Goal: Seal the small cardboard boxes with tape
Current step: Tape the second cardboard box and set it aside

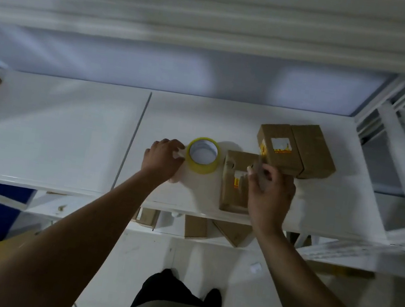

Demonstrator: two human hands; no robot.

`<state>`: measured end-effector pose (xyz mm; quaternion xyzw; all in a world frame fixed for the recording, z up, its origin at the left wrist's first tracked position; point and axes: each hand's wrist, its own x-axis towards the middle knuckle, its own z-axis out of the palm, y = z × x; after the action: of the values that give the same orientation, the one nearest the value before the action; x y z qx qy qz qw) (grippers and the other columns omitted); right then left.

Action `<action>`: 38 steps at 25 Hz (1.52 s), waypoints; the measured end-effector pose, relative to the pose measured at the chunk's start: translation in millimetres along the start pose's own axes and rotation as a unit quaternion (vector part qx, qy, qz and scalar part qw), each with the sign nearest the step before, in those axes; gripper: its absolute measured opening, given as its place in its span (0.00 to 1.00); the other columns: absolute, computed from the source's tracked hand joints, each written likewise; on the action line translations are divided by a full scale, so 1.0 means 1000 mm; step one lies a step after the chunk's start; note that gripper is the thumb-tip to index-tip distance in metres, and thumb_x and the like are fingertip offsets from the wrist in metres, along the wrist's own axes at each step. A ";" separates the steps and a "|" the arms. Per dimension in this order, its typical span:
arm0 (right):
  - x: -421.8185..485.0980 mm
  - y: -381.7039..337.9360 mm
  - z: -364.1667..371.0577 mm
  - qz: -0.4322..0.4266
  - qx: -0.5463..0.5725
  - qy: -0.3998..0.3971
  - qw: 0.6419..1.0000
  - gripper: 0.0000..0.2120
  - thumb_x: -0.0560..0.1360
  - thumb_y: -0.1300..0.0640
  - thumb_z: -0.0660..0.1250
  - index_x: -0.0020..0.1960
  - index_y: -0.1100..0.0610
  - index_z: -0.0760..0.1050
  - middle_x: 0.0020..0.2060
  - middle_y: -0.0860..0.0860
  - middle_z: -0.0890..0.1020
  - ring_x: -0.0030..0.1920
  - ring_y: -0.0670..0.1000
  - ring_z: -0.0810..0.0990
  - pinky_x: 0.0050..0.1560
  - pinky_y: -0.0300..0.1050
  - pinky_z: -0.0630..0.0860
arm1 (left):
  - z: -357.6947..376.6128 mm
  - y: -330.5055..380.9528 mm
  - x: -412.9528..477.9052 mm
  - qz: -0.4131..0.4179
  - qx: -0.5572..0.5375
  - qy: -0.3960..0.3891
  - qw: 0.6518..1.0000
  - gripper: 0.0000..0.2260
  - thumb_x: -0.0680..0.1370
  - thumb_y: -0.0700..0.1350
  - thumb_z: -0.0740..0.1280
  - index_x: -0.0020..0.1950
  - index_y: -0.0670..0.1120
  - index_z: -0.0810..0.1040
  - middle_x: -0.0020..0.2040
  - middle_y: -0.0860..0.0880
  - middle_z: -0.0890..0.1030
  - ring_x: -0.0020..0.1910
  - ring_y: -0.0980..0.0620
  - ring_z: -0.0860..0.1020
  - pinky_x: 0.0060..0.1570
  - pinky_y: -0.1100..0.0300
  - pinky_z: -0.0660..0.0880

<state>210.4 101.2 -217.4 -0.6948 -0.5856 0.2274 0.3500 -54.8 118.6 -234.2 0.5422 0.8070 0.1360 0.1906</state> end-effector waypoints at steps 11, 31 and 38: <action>0.033 -0.050 0.066 -0.306 -0.299 -0.210 0.879 0.13 0.77 0.50 0.70 0.61 0.48 0.83 0.67 0.49 0.76 0.71 0.57 0.67 0.63 0.52 0.66 | -0.022 -0.029 0.017 -0.005 -0.111 -0.007 0.994 0.07 0.78 0.47 0.75 0.43 0.59 0.86 0.37 0.62 0.82 0.39 0.59 0.81 0.38 0.66 0.72; 0.114 -0.027 -0.081 -0.083 -0.149 -0.312 0.935 0.21 0.76 0.50 0.75 0.29 0.56 0.71 0.24 0.47 0.66 0.25 0.44 0.67 0.30 0.41 0.62 | -0.005 0.085 -0.040 -0.100 -0.468 -0.023 0.878 0.04 0.77 0.42 0.75 0.46 0.48 0.90 0.40 0.51 0.90 0.48 0.53 0.88 0.48 0.57 0.77; 0.113 -0.014 -0.047 -0.084 -0.259 -0.273 0.922 0.29 0.72 0.35 0.74 0.27 0.53 0.67 0.22 0.49 0.67 0.25 0.51 0.69 0.34 0.43 0.64 | 0.031 0.088 -0.048 -0.134 -0.368 0.040 0.919 0.06 0.80 0.56 0.73 0.47 0.59 0.88 0.35 0.64 0.86 0.45 0.63 0.85 0.47 0.61 0.76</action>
<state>259.2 201.9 -166.0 -0.6202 -0.7534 0.2185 0.0018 47.9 107.7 -216.8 0.3143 0.7724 0.4181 0.3603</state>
